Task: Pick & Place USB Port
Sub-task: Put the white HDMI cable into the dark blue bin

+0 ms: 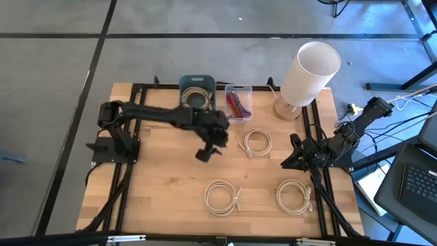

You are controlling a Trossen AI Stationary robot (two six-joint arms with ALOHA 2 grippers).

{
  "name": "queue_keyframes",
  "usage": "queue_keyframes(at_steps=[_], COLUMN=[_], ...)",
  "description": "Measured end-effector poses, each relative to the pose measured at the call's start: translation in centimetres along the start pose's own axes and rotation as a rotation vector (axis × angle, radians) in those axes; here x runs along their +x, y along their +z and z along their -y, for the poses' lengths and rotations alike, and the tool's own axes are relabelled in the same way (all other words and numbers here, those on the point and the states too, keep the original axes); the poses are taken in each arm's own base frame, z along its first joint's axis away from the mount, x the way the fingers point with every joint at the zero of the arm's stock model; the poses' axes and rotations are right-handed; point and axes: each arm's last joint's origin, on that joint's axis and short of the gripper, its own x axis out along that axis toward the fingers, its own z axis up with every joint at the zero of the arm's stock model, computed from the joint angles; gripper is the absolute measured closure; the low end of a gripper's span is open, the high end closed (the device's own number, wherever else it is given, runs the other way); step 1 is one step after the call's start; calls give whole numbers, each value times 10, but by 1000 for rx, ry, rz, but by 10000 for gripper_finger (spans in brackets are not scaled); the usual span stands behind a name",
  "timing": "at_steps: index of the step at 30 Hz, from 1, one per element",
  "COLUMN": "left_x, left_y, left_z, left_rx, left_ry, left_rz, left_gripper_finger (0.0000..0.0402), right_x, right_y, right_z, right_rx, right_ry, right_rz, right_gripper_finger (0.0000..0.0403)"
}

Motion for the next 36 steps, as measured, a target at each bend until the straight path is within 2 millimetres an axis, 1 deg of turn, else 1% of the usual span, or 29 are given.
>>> queue_keyframes(at_steps=[3, 5, 7, 9, 13, 15, 19, 24, 26, 29, 32, 36], left_x=[16, 29, 40, 48, 63, 67, 77, 92, 96, 94, 78, 57], left_y=[5, 3, 3, 3, -7, -8, -8, -1, -2, -10, -15, -9], left_z=[11, 14, 12, 6, -14, -25, -43, -58, -60, -55, -44, -27], left_rx=[127, 216, 283, 319, 334, 338, 360, 380, 348, 207, -6, -247], left_ry=[78, 156, 230, 286, 300, 299, 268, 247, 245, 206, 88, -127], left_rz=[57, 21, -1, -13, -73, -92, -107, -148, -188, -284, -338, -294], left_gripper_finger=[247, 248, 249, 249, 249, 249, 252, 252, 252, 252, 252, 252], right_x=[0, 0, 0, 0, 0, 0, 0, 0, 0, 0, 0, 0], right_y=[0, 0, 0, 0, 0, 0, 0, 0, 0, 0, 0, 0], right_z=[0, 0, 0, 0, 0, 0, 0, 0, 0, 0, 0, 0], right_rx=[0, 0, 0, 0, 0, 0, 0, 0, 0, 0, 0, 0], right_ry=[0, 0, 0, 0, 0, 0, 0, 0, -1, 0, 0, 0], right_rz=[0, 0, 0, 1, 1, 0, 0, 1, 0, 0, 0, 0], right_gripper_finger=[352, 352, 352, 352, 352, 352, 352, 352, 352, 352, 352, 352])
